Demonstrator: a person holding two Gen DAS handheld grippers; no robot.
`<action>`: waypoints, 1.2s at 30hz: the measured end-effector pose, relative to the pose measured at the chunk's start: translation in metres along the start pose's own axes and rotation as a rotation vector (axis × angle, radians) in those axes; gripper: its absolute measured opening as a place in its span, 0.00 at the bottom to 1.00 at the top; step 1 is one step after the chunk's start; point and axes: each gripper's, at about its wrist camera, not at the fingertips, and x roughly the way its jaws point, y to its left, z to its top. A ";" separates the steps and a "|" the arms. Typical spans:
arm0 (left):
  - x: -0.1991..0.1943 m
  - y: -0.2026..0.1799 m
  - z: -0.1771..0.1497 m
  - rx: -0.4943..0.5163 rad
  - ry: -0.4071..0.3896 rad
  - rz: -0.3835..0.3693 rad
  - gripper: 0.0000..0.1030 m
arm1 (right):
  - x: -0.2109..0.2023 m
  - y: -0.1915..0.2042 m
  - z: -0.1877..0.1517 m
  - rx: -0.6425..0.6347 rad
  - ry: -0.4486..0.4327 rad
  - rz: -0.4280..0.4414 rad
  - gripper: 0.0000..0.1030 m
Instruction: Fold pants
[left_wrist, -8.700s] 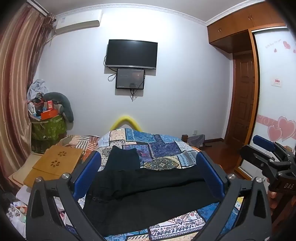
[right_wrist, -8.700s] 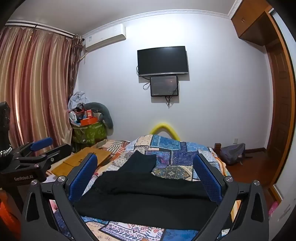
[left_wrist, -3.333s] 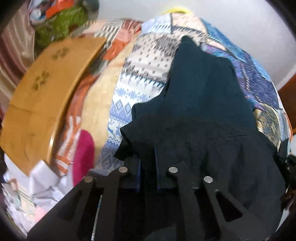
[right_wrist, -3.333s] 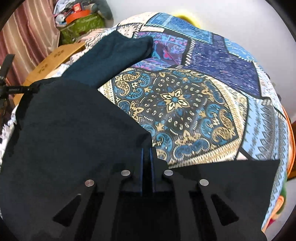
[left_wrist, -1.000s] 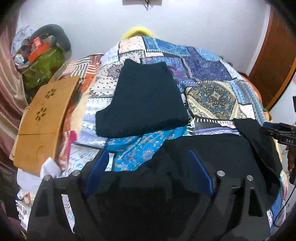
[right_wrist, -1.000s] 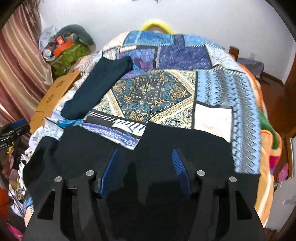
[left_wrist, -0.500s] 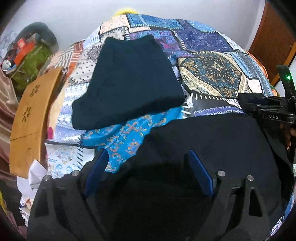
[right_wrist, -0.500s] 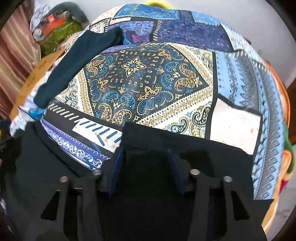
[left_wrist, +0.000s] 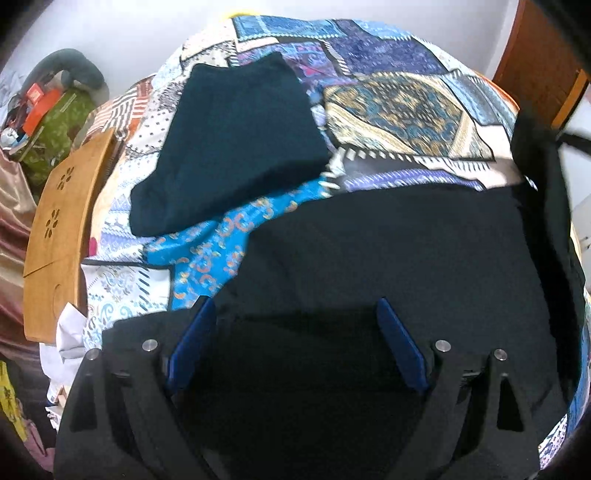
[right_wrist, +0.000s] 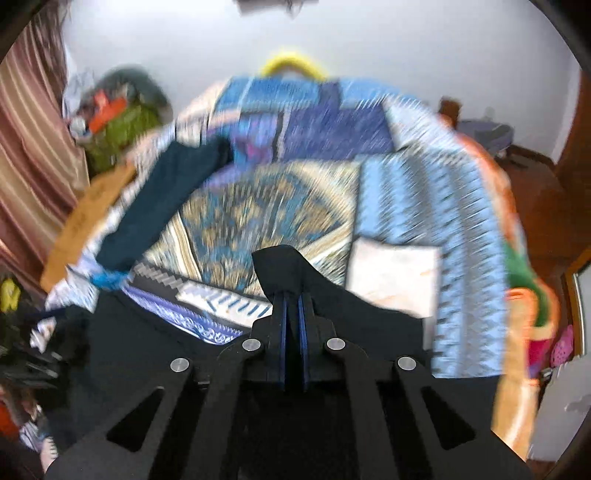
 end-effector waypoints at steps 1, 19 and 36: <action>-0.001 -0.006 -0.002 0.005 0.001 0.006 0.86 | -0.013 -0.005 0.004 0.008 -0.028 -0.003 0.05; -0.031 -0.113 -0.022 0.161 -0.038 -0.004 0.88 | -0.062 -0.083 -0.091 0.084 -0.051 -0.104 0.06; -0.046 -0.142 -0.028 0.199 -0.076 -0.077 0.95 | -0.097 -0.092 -0.131 0.105 0.029 -0.274 0.32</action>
